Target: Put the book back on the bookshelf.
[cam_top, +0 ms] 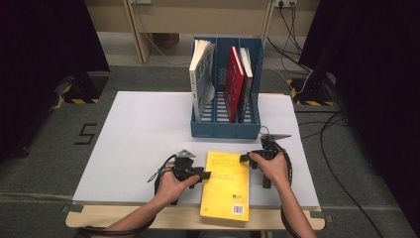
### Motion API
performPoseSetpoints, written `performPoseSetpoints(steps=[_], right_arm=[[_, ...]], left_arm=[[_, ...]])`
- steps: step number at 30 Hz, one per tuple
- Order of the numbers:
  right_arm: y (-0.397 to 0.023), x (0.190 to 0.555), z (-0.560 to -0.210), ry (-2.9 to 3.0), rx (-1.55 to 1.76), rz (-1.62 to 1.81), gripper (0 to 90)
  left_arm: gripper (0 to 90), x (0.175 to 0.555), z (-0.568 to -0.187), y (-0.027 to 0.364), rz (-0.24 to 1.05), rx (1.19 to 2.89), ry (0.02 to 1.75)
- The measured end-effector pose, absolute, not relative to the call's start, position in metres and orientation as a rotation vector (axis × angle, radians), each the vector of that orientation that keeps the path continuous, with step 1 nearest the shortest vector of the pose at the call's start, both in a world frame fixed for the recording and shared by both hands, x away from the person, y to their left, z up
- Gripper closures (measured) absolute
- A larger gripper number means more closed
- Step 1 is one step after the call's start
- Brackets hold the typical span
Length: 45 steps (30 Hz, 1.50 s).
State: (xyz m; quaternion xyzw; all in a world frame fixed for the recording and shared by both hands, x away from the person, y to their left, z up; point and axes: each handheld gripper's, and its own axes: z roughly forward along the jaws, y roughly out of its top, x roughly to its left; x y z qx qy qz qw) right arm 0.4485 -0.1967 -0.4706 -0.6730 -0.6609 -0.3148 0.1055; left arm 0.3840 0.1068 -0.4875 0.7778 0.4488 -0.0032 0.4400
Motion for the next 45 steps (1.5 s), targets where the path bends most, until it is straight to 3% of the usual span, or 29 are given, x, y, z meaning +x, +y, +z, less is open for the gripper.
performPoseSetpoints(steps=[10,26,30,45], right_arm=[[-0.195,0.449,-0.470,-1.936,-1.993,-0.920,55.2],[-0.195,0.449,-0.470,-1.943,-1.999,-0.919,55.1],[-0.193,0.449,-0.469,-1.934,-2.008,-0.912,54.9],[-0.195,0.450,-0.470,-1.928,-2.007,-0.926,54.5]], left_arm=[[65.6,0.388,-0.488,0.107,-0.057,1.909,1.143],[74.3,0.384,-0.483,0.122,0.002,1.917,1.147],[69.6,0.382,-0.483,0.118,-0.037,1.920,1.149],[67.5,0.387,-0.487,0.109,-0.070,1.917,1.141]])
